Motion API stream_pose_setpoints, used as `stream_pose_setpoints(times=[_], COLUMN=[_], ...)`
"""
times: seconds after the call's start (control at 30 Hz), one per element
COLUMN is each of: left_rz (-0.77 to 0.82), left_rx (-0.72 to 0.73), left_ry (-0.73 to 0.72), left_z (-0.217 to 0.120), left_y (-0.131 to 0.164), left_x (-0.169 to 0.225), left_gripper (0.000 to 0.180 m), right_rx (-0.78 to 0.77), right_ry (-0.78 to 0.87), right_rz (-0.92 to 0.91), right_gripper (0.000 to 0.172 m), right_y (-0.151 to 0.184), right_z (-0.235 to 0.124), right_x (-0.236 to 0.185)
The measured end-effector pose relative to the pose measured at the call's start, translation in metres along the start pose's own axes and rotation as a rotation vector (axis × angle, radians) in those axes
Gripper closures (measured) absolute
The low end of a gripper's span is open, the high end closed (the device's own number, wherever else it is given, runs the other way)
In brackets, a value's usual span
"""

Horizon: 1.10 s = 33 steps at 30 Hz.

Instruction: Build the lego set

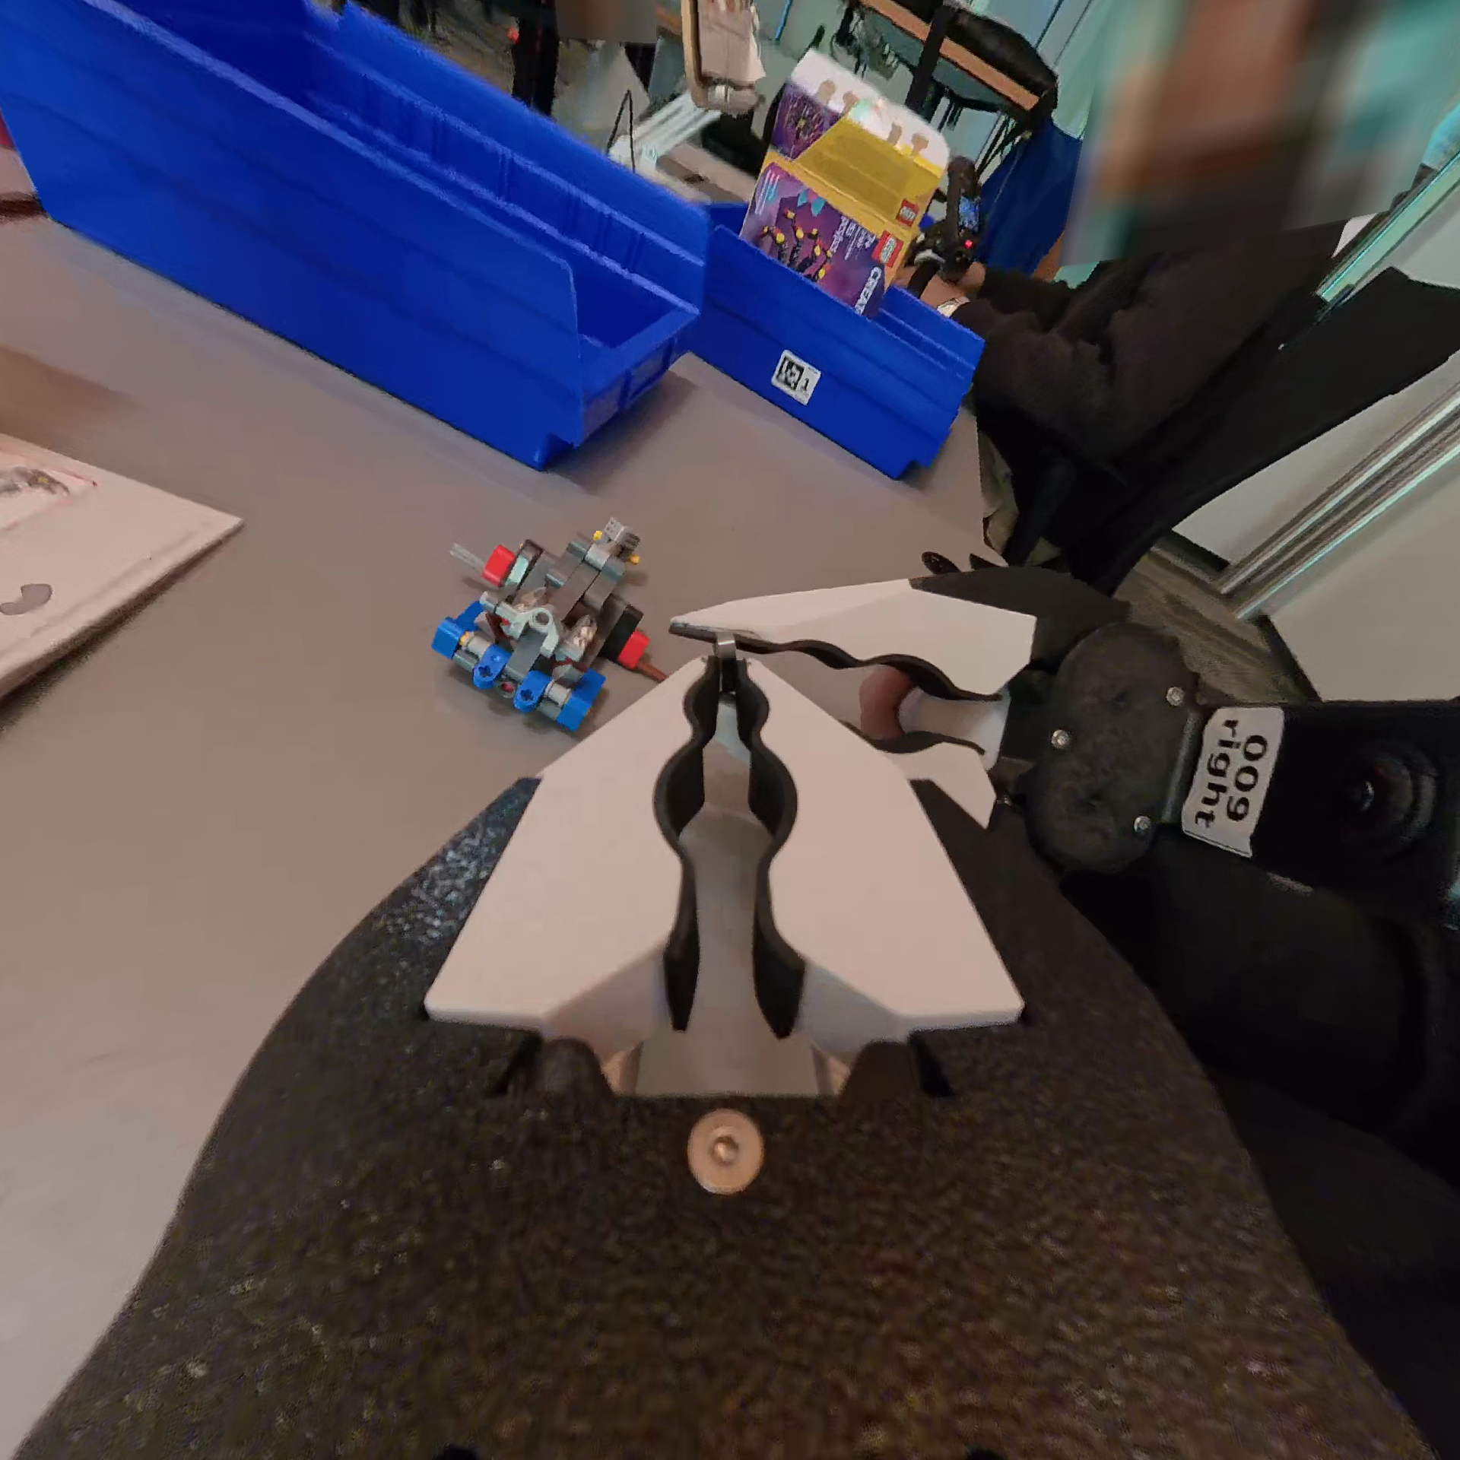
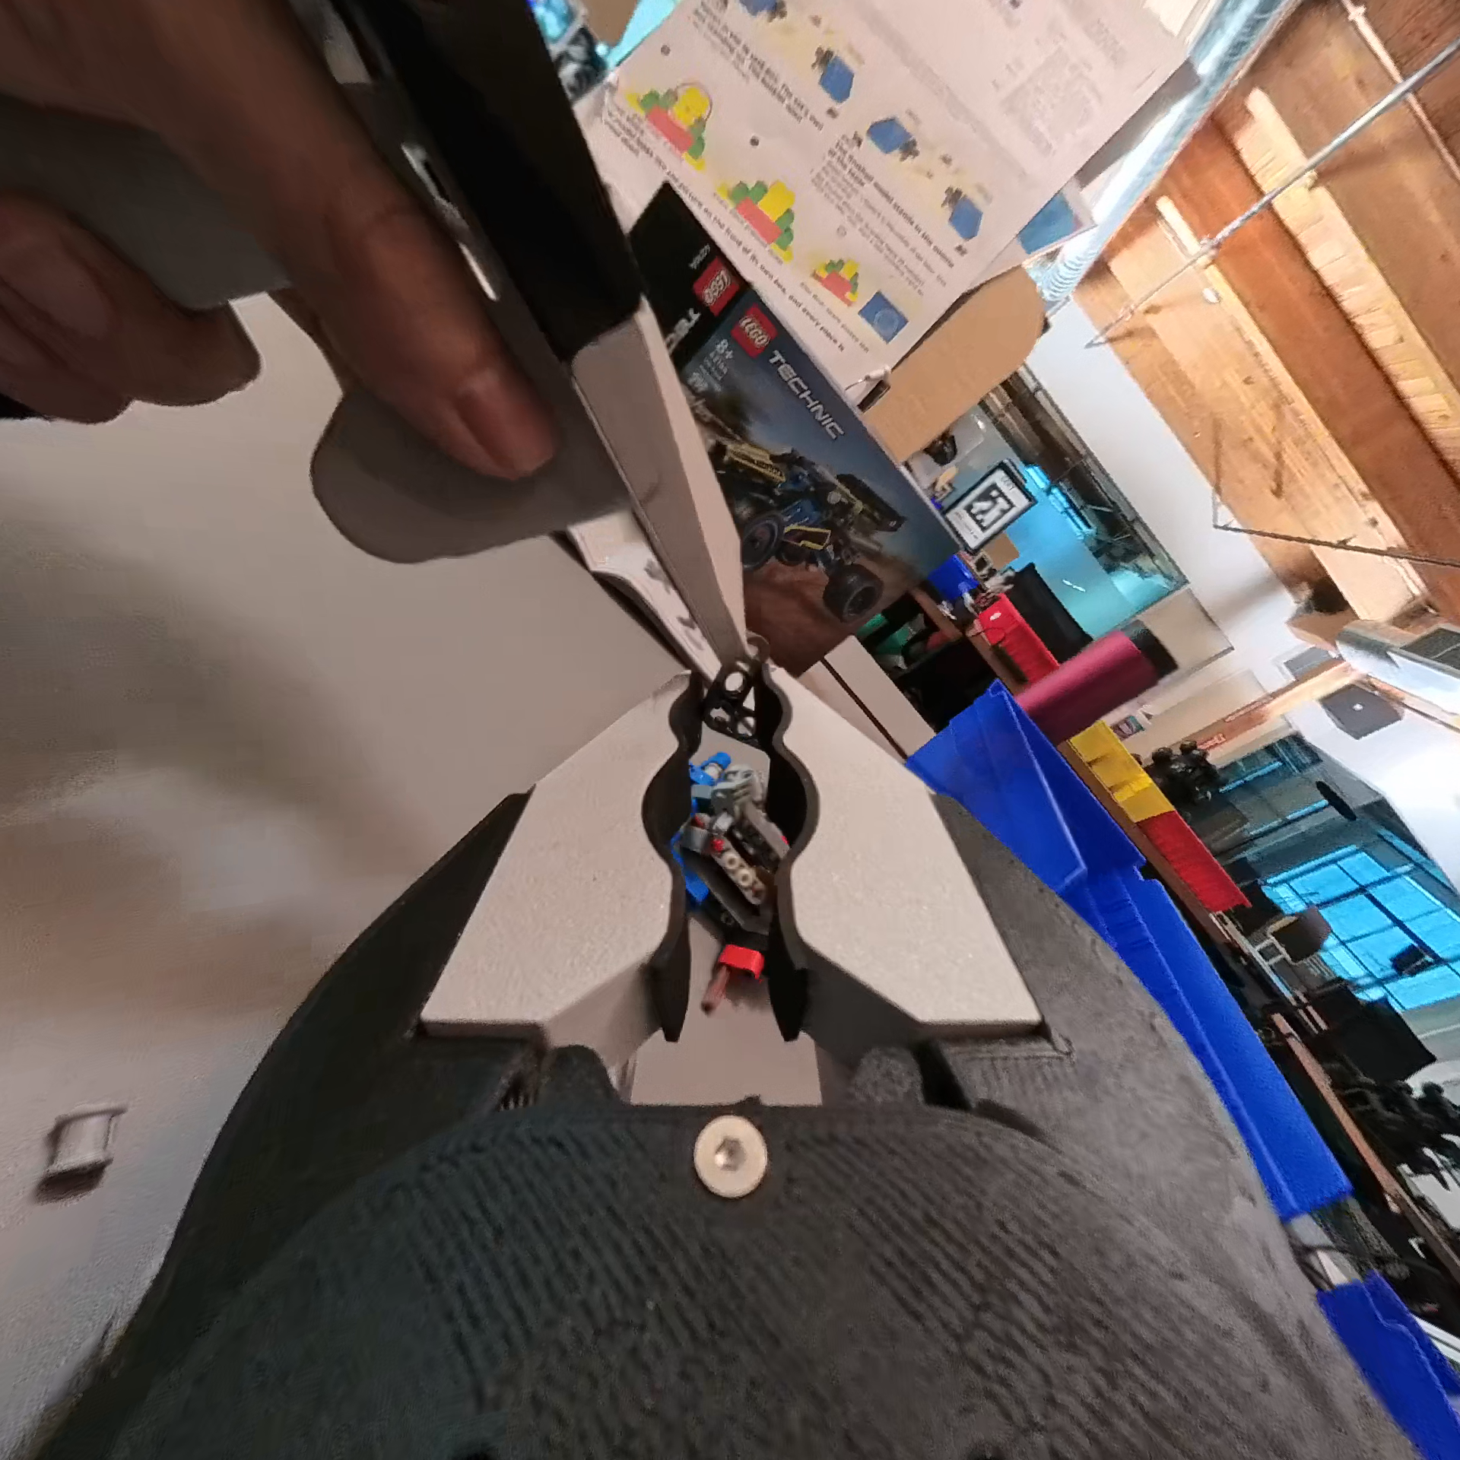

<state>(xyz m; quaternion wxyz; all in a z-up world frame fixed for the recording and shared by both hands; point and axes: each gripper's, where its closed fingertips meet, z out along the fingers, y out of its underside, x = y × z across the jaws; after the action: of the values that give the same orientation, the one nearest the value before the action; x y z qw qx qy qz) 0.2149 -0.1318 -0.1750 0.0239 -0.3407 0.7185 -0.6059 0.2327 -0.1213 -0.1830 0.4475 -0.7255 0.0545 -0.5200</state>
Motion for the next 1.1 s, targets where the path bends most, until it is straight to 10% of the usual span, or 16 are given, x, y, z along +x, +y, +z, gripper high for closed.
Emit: stream_pose_setpoints(times=[0.47, 1.1], left_rz=[0.733, 0.593], left_rx=[-0.296, -0.353], left_ry=[-0.182, 0.076], left_z=[0.052, 0.049], left_y=[0.005, 0.03], left_x=[-0.061, -0.067], left_gripper=[0.154, 0.168], right_rx=[-0.074, -0.338], right_ry=[0.029, -0.598], right_rz=[0.146, 0.233], right_gripper=[0.161, 0.16], right_y=[0.045, 0.068], right_z=[-0.018, -0.02], right_x=[0.035, -0.046])
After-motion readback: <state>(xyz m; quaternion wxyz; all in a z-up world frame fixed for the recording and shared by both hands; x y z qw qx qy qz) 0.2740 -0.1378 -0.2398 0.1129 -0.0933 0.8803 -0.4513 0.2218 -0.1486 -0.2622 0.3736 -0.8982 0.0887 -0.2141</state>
